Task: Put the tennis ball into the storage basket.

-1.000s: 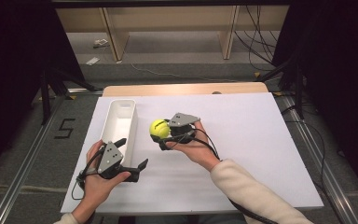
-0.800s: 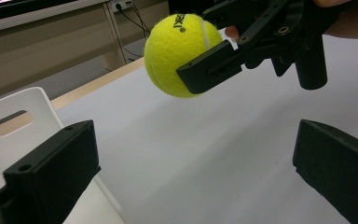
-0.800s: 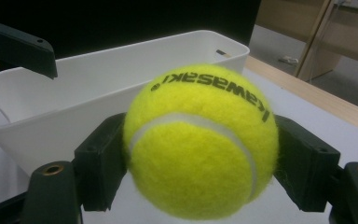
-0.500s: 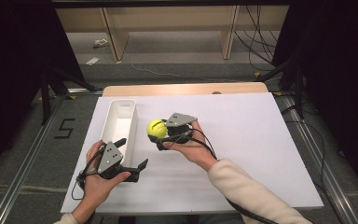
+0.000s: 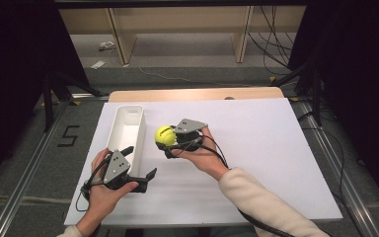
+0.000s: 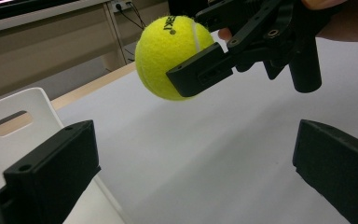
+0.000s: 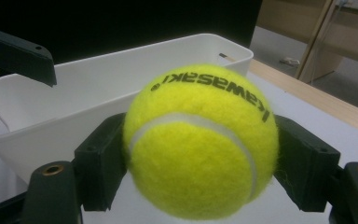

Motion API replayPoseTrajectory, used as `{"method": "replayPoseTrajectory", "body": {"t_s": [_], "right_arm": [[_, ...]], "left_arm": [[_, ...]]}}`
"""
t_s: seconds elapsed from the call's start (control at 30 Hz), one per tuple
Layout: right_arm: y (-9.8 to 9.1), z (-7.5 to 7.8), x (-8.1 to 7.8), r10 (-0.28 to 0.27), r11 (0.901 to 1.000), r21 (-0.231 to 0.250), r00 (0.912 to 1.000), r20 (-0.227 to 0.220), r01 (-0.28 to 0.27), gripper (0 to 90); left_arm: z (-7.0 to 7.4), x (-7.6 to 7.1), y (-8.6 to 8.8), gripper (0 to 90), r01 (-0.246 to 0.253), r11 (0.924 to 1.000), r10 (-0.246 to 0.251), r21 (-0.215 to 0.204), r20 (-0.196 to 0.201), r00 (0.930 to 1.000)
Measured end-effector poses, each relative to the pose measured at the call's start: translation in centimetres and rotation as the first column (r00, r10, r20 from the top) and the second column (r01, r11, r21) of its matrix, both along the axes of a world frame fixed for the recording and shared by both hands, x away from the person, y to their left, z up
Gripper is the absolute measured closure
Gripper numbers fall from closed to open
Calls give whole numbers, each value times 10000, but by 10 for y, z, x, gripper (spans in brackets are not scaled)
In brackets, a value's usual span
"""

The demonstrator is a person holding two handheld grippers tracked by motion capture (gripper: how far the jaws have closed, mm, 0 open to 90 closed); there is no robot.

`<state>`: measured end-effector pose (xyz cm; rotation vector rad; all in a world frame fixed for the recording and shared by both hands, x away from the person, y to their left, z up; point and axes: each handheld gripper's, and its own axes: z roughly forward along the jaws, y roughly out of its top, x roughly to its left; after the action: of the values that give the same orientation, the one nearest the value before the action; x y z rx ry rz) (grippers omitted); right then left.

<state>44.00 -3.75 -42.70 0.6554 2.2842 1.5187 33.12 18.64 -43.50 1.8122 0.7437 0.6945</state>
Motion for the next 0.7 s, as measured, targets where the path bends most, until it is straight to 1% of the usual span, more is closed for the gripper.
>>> {"method": "replayPoseTrajectory", "body": {"t_s": [0.7], "right_arm": [[5, -2, 1, 82, 10000, 13, 9999, -146, -82, 261]], "left_arm": [[0, -1, 0, 0, 15, 10000, -15, -66, 3, 10000]]}}
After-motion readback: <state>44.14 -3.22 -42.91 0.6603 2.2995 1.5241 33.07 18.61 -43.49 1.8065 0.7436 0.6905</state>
